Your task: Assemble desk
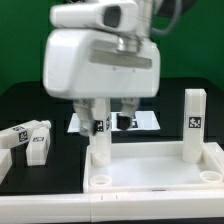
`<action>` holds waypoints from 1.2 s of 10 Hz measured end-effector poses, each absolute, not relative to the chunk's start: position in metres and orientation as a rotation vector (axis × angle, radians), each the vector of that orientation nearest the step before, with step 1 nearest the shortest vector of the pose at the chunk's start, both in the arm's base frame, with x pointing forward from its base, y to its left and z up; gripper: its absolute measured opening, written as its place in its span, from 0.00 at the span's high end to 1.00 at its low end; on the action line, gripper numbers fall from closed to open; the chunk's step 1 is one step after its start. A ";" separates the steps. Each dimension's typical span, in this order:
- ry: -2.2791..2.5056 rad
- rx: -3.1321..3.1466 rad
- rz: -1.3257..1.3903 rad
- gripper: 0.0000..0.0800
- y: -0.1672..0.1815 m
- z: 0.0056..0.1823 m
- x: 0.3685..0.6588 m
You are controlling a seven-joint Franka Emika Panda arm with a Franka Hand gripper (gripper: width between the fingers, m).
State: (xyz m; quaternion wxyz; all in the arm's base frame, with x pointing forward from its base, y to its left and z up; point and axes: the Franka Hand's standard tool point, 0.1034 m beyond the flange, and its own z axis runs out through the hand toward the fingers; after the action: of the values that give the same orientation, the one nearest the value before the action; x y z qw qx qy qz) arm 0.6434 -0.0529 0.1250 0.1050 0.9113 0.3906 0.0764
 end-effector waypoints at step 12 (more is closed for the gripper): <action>-0.042 3.072 0.124 0.19 -0.107 0.118 0.617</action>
Offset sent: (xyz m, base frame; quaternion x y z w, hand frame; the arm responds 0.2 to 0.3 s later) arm 0.0000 0.0000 0.0000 0.0000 0.0000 0.1938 0.9810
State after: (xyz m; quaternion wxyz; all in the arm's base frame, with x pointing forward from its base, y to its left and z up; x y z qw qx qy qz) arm 0.6166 -0.1066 0.1176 0.0336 0.9985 -0.0136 0.0404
